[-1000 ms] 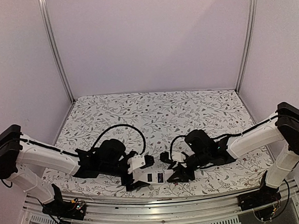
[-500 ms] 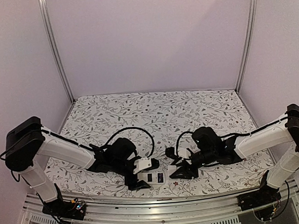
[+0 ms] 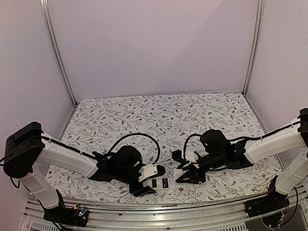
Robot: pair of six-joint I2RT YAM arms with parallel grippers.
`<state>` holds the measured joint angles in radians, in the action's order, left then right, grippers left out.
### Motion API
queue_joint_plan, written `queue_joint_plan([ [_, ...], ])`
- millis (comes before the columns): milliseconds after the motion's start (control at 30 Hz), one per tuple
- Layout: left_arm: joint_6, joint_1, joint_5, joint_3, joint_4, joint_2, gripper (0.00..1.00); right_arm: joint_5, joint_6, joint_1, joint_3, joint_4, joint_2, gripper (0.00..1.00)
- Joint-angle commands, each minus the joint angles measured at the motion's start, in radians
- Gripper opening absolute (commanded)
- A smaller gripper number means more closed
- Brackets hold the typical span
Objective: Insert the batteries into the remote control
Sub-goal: Pass from the right arm to the left
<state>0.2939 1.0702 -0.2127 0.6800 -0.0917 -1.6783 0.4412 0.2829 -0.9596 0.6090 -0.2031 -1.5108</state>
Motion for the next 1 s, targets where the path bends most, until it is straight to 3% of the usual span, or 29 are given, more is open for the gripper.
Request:
queue_joint_plan([
  [0,-0.051,0.012,0.068,0.005,0.02,0.06,0.76,0.026,0.036,0.005,0.001,0.0,0.04,0.16],
  [233,-0.28,-0.008,-0.02,0.115,0.036,0.185,0.8,0.062,0.158,0.005,0.023,-0.006,0.109,0.17],
  [500,-0.587,-0.064,-0.189,0.193,-0.001,0.185,0.76,0.038,0.265,0.005,0.076,-0.016,0.146,0.17],
  [667,-0.678,-0.081,-0.213,0.193,-0.049,0.179,0.74,0.028,0.277,0.005,0.09,-0.044,0.149,0.16],
  [967,-0.752,-0.081,-0.272,0.223,-0.072,0.108,0.55,0.01,0.281,0.005,0.102,-0.082,0.146,0.16],
])
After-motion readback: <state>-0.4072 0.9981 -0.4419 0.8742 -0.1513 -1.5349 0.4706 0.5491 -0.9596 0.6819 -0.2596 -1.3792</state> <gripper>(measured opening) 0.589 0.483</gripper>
